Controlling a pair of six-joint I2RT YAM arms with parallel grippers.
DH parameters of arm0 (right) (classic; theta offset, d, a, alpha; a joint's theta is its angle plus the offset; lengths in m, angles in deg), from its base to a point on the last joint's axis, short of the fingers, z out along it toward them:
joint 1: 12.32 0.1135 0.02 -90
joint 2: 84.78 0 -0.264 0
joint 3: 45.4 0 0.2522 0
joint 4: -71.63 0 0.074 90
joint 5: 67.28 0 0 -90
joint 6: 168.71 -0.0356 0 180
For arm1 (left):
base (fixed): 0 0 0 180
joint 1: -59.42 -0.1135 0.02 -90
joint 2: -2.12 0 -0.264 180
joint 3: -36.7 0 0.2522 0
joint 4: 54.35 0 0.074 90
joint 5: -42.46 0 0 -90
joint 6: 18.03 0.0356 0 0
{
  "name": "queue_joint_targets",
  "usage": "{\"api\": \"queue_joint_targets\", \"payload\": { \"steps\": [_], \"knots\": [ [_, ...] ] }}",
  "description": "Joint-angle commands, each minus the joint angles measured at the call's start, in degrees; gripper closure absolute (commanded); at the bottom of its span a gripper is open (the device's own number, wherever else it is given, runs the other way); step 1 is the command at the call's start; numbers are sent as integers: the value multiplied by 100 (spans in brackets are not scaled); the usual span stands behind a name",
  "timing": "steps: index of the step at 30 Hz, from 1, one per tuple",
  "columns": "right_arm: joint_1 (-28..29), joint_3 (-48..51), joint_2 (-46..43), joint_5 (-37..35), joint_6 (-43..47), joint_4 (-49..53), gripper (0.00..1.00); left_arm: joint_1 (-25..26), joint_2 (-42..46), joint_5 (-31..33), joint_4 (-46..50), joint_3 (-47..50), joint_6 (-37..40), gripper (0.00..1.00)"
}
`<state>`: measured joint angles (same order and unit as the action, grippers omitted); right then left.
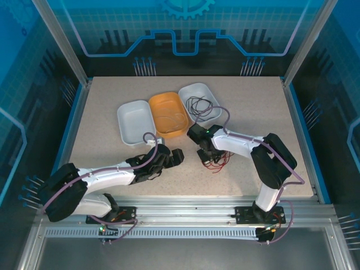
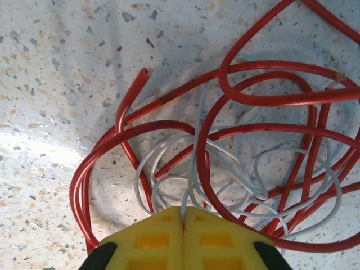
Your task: Untangle the cables
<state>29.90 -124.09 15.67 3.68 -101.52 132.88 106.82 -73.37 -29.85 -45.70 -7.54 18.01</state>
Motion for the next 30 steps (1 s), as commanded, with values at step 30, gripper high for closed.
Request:
{"api": "queue_joint_targets", "payload": {
  "steps": [30],
  "knots": [
    [96,-1779,-2686,1895,593,112,100,-827,827,-2554,-2685,319,2938,35]
  ]
}}
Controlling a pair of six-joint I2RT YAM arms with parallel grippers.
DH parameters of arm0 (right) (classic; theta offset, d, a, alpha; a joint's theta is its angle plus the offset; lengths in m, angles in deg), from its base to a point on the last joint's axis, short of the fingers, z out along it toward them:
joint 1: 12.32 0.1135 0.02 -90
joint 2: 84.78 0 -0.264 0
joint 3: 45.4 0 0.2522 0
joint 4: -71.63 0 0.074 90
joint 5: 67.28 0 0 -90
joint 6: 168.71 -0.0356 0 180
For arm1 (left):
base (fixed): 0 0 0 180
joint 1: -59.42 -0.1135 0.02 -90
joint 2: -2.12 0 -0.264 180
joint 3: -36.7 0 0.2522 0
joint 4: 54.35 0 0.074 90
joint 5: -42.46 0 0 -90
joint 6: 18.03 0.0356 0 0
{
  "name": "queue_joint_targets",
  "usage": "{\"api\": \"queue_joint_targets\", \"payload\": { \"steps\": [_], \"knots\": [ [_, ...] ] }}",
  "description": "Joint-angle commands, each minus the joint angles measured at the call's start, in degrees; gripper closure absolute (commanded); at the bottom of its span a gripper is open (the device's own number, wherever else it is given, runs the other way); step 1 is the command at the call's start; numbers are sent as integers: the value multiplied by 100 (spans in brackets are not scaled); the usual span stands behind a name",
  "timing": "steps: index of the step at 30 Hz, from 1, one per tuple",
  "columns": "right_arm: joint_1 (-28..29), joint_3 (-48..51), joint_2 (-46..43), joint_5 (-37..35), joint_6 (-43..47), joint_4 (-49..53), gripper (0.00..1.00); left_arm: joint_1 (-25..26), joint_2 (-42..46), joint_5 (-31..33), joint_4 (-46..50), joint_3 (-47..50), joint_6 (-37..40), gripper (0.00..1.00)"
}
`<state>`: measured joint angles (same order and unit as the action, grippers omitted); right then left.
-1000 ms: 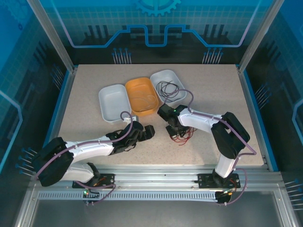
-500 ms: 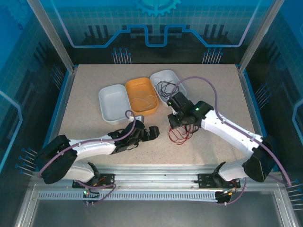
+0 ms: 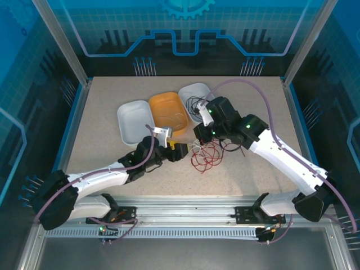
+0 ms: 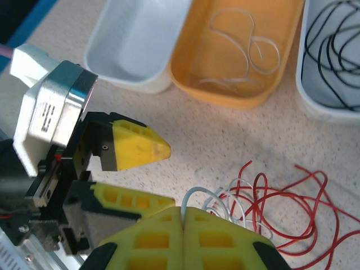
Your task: Untangle the cables
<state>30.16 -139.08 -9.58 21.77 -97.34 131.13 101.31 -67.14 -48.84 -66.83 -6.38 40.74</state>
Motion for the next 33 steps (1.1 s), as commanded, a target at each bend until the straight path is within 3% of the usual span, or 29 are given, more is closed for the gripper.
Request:
{"api": "queue_joint_targets", "payload": {
  "steps": [1,5,9,15,20,28,30,33],
  "knots": [
    [66,-312,-165,48,189,319,100,-380,247,-848,-721,268,724,36],
    [67,-275,-217,39,168,268,100,-737,303,-1702,-1107,384,1056,44],
    [59,-109,-225,78,95,97,100,-742,214,-2153,-729,155,1570,47],
    [50,-14,-234,95,18,-38,100,-735,-295,-2464,-669,-67,1668,45],
    [35,10,-283,99,-34,-64,100,-726,-759,-2658,-925,-155,1648,51],
    [0,258,-406,191,-164,-211,100,-580,-1322,-2607,-887,-653,1901,52],
    [-33,344,-478,226,-201,-260,100,-508,-1450,-2562,-784,-812,1989,59],
    [-127,490,-604,229,-268,-319,100,-437,-1593,-2555,-454,-1036,2107,93]
  ]
}}
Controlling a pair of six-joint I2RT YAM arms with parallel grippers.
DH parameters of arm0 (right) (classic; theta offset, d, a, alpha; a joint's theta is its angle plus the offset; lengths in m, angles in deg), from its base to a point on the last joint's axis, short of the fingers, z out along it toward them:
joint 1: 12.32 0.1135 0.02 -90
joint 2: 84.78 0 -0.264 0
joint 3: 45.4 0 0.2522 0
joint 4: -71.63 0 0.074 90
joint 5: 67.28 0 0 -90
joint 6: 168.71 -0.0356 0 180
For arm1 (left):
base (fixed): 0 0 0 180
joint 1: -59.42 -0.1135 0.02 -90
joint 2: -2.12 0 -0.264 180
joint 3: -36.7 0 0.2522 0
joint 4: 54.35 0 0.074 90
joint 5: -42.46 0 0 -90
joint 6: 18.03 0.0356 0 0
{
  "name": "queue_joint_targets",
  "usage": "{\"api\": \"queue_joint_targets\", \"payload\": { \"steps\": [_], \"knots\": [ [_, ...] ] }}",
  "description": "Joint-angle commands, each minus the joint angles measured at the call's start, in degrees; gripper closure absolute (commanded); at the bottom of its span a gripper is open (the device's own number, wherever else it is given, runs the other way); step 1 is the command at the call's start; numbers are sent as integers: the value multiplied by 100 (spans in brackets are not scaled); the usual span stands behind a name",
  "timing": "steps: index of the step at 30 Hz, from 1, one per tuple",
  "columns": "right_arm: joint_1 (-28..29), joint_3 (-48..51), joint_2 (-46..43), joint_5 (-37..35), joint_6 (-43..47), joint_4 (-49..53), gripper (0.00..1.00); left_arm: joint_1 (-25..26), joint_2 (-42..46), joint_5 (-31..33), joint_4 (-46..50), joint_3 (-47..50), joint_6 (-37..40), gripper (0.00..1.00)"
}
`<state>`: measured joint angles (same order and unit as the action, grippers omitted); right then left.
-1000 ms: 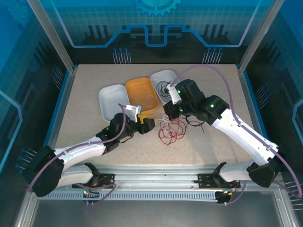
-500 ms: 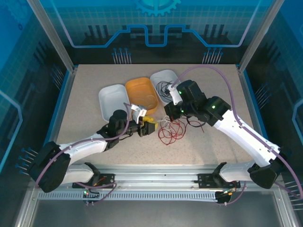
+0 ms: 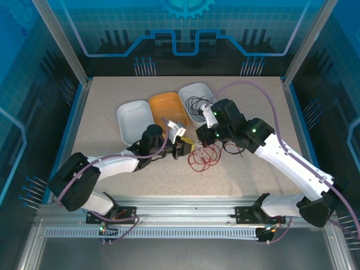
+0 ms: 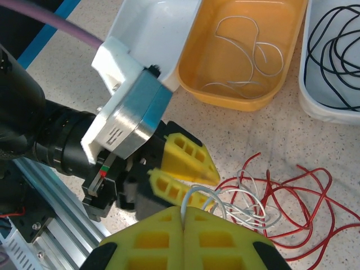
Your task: Untangle the cables
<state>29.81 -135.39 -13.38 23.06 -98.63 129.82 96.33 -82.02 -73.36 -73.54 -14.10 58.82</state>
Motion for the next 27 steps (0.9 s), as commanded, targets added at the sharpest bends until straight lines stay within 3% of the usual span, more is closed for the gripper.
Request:
{"api": "queue_joint_targets", "payload": {
  "steps": [1,4,7,11,18,22,27],
  "knots": [
    [-153,182,-288,85,-180,-187,100,62,-47,-41,390,-303,329,100],
    [-433,478,-510,54,-305,-212,100,62,431,360,903,-288,527,100],
    [-852,833,-808,94,-492,-294,100,50,1094,778,2118,-594,826,100],
    [-1410,1387,-1214,570,-751,-772,100,49,1765,847,3181,-899,1091,100],
    [-1629,1826,-1250,784,-839,-1014,100,53,2411,1240,3835,-1243,845,100],
    [-1634,2109,-1068,731,-890,-1109,100,62,2482,1216,4152,-1990,527,100],
    [-1781,2333,-839,414,-926,-1141,100,53,2405,1978,4689,-3084,572,100]
  ]
}}
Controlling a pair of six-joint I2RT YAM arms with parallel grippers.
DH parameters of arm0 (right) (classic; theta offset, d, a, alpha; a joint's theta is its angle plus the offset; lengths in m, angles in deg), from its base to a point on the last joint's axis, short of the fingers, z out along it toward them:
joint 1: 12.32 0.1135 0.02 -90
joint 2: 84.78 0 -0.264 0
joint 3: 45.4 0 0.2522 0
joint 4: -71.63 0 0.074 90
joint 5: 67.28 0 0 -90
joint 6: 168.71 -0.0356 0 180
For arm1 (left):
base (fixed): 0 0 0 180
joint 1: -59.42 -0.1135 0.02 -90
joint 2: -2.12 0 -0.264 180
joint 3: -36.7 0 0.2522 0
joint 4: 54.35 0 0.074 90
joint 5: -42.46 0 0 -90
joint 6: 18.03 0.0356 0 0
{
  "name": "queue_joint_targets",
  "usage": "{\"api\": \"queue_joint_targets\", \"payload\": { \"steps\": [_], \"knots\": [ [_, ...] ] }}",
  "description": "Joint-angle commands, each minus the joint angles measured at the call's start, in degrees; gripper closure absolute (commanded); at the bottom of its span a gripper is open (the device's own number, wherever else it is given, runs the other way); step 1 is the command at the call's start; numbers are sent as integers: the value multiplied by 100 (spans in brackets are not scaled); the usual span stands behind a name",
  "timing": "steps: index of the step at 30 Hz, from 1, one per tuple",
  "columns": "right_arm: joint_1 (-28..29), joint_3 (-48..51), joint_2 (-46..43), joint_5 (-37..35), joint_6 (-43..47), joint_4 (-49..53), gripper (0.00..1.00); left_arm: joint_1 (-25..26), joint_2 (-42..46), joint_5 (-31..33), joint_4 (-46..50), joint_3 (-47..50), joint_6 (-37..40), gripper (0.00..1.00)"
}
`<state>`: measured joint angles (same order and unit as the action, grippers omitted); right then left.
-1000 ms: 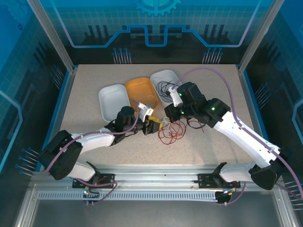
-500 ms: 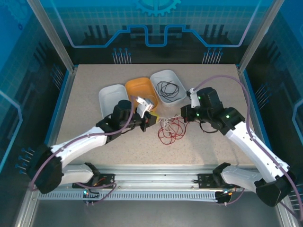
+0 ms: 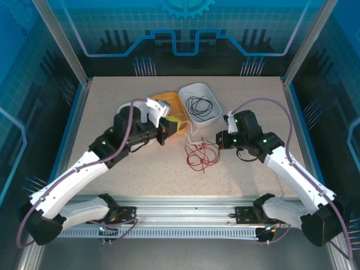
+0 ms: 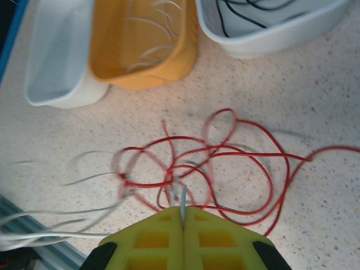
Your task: Untangle the cables
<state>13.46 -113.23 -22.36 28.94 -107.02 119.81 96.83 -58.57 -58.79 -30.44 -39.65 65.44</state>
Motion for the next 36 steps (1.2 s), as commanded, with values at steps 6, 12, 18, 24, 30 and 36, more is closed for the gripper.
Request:
{"api": "queue_joint_targets", "payload": {
  "steps": [6,12,18,24,30,36],
  "knots": [
    [-406,335,248,-261,-90,-288,91,-1,-80,666,461,-1327,-176,100],
    [-392,856,-28,526,77,-1150,64,1,-619,351,458,-1645,-417,100],
    [-370,976,-303,365,78,-1182,64,2,-939,301,475,-1532,-543,100],
    [-192,694,69,-574,-132,-172,65,3,-809,454,315,-500,-787,80],
    [251,412,852,-940,-455,-259,65,2,-646,1172,171,849,-1614,27],
    [411,-144,2024,-1152,-605,-569,66,86,-676,1327,-62,1790,-2199,1]
  ]
}}
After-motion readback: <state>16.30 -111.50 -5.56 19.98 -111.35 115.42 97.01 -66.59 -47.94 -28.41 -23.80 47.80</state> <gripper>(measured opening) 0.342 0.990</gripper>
